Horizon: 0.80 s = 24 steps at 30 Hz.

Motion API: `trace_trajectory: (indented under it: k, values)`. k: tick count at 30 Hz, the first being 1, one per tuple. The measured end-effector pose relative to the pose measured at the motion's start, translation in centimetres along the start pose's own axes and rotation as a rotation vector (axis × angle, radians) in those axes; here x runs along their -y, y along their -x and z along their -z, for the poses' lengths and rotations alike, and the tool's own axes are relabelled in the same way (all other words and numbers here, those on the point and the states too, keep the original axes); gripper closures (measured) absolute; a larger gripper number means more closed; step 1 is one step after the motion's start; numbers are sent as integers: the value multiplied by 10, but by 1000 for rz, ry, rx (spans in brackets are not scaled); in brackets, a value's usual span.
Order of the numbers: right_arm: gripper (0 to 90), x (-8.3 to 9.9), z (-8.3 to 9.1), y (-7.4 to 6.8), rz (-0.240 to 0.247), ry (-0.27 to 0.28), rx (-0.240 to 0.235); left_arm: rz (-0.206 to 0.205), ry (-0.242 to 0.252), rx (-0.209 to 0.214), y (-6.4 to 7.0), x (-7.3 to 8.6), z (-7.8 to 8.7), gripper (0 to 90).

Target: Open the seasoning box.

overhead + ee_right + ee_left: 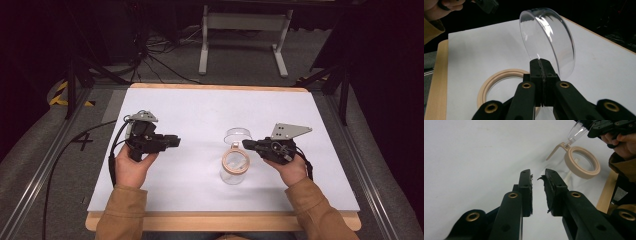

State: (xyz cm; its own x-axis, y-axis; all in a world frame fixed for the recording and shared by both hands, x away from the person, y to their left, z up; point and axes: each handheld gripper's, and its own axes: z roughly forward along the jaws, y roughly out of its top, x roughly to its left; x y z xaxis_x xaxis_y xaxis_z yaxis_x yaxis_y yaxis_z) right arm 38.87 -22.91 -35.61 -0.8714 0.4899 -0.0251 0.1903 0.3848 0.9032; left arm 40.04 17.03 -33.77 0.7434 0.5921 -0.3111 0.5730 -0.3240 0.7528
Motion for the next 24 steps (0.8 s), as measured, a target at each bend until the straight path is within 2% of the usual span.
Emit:
trace_trajectory:
  k: [2, 5, 9, 11, 18, 24]
  values:
    - [897, 1, -1, 2, -9, -3, 23, -5, -6, -11, -5, 3, 0, 755]
    - [896, 2, -1, 4, -20, -10, 44, 18, -10, -15, -12, 7, 1, 750]
    - [896, 3, 1, 5, -23, -7, 50, 22, -12, -10, -15, 7, 1, 746]
    - [894, 2, 2, 4, -23, -2, 37, 21, -5, -2, -14, 7, 1, 738]
    - [893, -2, 13, 3, -2, 17, 29, -25, -14, -4, -10, 3, 5, 716]
    - [883, -4, 37, 9, 0, 26, 53, -41, -36, -19, -11, 1, 7, 703]
